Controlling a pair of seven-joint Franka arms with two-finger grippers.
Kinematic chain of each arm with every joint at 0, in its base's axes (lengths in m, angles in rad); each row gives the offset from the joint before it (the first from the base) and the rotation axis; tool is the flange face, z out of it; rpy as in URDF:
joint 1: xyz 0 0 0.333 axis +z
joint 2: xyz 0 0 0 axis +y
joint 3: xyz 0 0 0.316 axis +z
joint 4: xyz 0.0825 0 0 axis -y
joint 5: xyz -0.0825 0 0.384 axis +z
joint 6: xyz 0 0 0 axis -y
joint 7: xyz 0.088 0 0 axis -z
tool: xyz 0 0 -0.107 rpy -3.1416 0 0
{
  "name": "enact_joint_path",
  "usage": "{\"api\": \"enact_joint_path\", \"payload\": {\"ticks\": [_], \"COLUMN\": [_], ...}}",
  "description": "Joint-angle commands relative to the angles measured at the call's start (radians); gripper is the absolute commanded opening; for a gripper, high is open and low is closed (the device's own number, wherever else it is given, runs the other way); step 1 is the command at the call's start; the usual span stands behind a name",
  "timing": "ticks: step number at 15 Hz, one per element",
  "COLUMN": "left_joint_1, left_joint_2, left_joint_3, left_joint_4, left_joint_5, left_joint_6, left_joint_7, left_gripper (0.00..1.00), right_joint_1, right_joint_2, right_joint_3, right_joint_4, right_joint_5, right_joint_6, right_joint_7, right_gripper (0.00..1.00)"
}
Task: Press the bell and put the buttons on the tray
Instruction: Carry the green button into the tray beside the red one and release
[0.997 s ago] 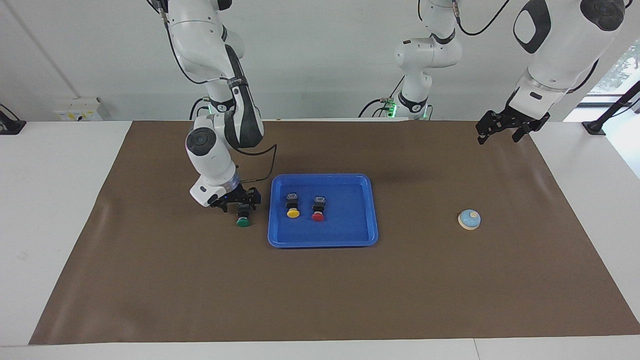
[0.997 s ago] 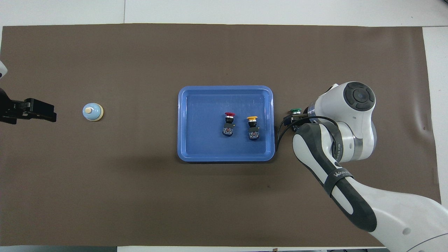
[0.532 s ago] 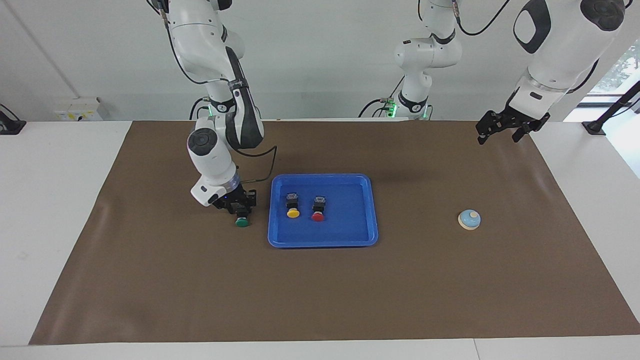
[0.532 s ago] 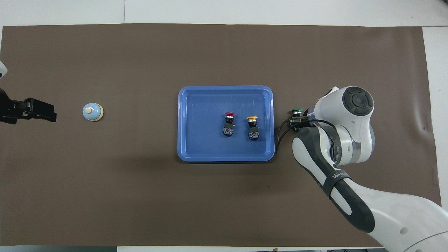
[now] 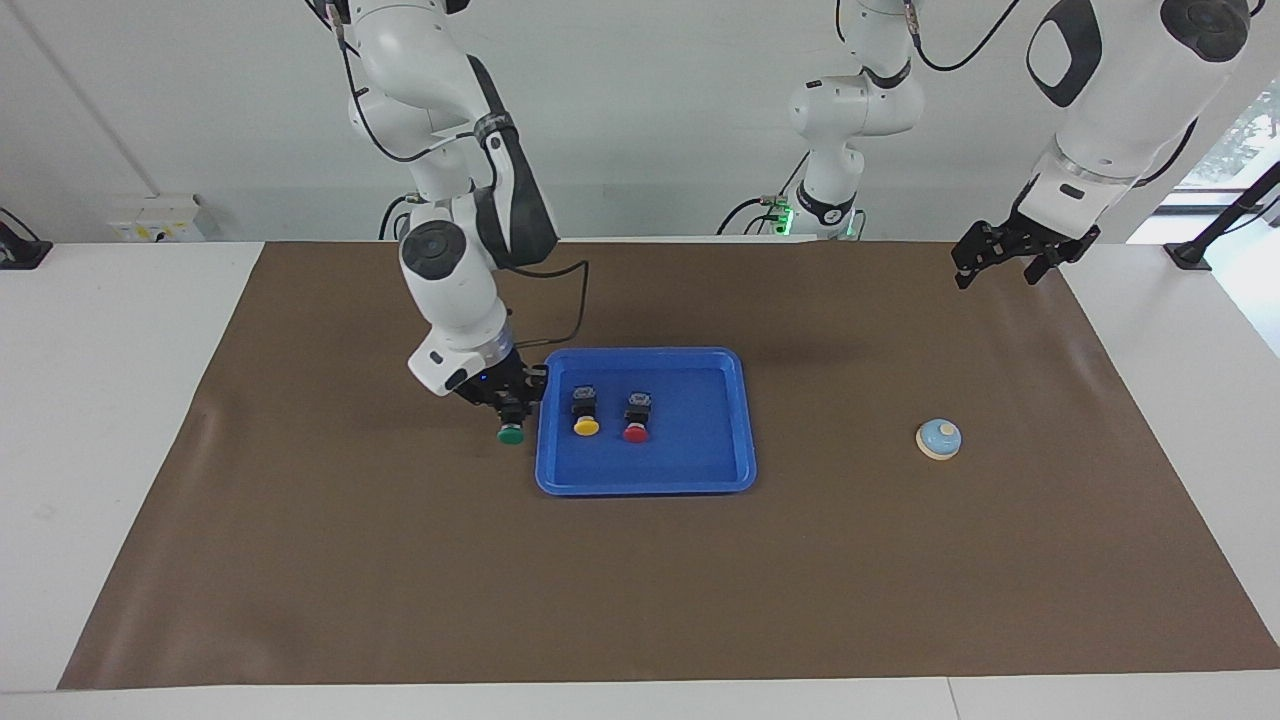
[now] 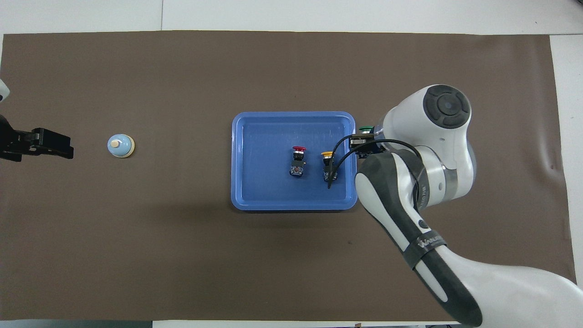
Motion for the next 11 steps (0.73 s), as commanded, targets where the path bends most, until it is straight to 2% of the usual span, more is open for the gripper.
{"api": "enact_joint_path", "payload": {"ticks": [1, 4, 5, 7, 9, 11], "left_joint_1": [0.001, 0.001, 0.001, 0.001, 0.001, 0.001], "left_joint_2": [-0.002, -0.002, -0.002, -0.002, -0.002, -0.002], "left_joint_3": [0.004, 0.004, 0.004, 0.004, 0.004, 0.004], "left_joint_4": [0.008, 0.008, 0.008, 0.008, 0.008, 0.01], "left_joint_5": [-0.004, -0.004, -0.004, -0.004, -0.004, -0.004], "left_joint_6": [-0.017, -0.017, -0.017, -0.017, -0.017, -0.017], "left_joint_7": [0.009, 0.008, 0.009, 0.009, 0.008, 0.009], "left_gripper": [1.0, 1.0, 1.0, 1.0, 1.0, 1.0], "right_joint_1": [0.087, 0.201, 0.225, 0.25, 0.271, 0.273], "right_joint_2": [0.045, 0.209, 0.251, 0.277, 0.283, 0.279], "right_joint_3": [0.01, 0.017, 0.017, 0.017, 0.017, 0.017], "right_joint_4": [0.106, 0.357, 0.407, 0.407, 0.36, 0.328], "right_joint_5": [0.012, 0.025, 0.023, 0.015, 0.017, 0.023], "right_joint_6": [-0.044, -0.131, -0.142, -0.122, -0.07, -0.035], "right_joint_7": [0.143, 0.324, 0.36, 0.375, 0.377, 0.377], "right_gripper": [0.0, 0.0, 0.0, 0.0, 0.0, 0.08]}}
